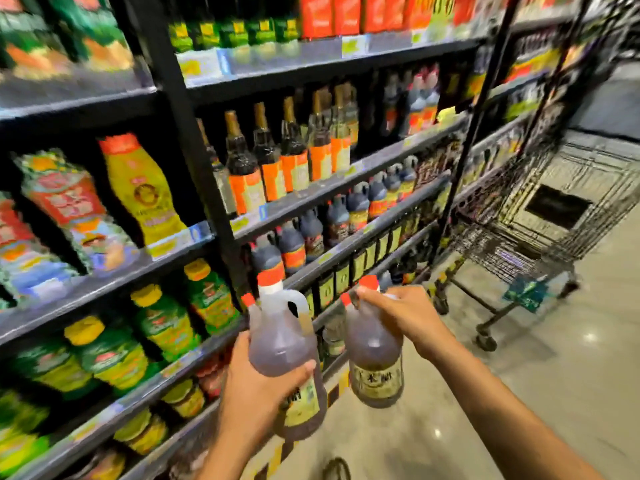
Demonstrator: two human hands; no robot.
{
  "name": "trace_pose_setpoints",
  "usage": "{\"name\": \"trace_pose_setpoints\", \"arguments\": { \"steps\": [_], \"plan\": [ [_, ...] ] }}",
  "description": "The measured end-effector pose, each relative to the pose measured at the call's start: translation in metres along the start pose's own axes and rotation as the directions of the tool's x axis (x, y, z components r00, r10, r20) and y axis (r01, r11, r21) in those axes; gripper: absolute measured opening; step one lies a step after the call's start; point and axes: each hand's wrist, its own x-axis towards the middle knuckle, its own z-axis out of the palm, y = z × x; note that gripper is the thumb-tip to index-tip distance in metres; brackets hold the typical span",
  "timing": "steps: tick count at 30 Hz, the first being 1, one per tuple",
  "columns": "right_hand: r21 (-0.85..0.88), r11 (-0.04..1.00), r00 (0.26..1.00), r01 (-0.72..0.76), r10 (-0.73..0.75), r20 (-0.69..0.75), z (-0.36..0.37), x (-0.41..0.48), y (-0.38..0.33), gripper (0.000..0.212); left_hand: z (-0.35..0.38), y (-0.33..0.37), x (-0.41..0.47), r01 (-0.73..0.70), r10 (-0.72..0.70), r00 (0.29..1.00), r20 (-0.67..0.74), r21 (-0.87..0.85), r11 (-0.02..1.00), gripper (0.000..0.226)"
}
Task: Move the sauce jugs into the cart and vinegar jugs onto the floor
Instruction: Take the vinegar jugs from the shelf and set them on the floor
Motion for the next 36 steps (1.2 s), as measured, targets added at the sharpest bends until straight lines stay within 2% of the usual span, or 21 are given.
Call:
{"name": "trace_pose_setpoints", "arguments": {
  "steps": [4,8,13,16,19,27,31,34,36],
  "plan": [
    [-0.061,0.998,0.997,0.034,-0.037,-0.061,-0.034,0.072,-0.002,0.062,0.054,0.017,0.064,-0.046,0.045,0.998,0.052,0.012,0.999,0.073],
    [-0.053,0.998,0.993,0.03,-0.036,-0.117,-0.066,0.142,-0.009,0.06,0.107,0.043,0.132,-0.086,0.085,0.99,0.108,0.004,0.996,0.061],
    [0.055,0.997,0.982,0.052,-0.041,-0.183,-0.108,0.215,-0.021,0.056,0.16,0.085,0.203,-0.132,0.13,0.978,0.161,0.004,0.991,0.069],
    [0.06,0.993,0.975,0.098,-0.084,-0.208,-0.132,0.257,-0.026,0.056,0.189,0.108,0.238,-0.13,0.126,0.981,0.149,0.021,0.991,0.075],
    [0.063,0.988,0.977,0.14,-0.127,-0.17,-0.155,0.298,-0.035,0.063,0.216,0.126,0.271,-0.134,0.13,0.986,0.101,0.033,0.99,0.081],
    [0.188,0.954,0.969,0.234,-0.245,0.039,-0.2,0.414,-0.054,0.055,0.286,0.169,0.339,-0.157,0.158,0.985,-0.067,0.026,0.987,0.091],
    [0.283,0.912,0.935,0.296,-0.338,0.108,-0.222,0.473,-0.074,0.06,0.324,0.198,0.368,-0.192,0.191,0.958,-0.214,0.018,0.981,0.088],
    [0.359,0.864,0.908,0.352,-0.409,0.093,-0.229,0.511,-0.094,0.063,0.347,0.218,0.388,-0.208,0.21,0.929,-0.304,0.038,0.977,0.09],
    [0.412,0.83,0.891,0.375,-0.446,0.089,-0.227,0.534,-0.106,0.06,0.36,0.229,0.399,-0.238,0.235,0.898,-0.372,0.04,0.97,0.083]
  ]
}}
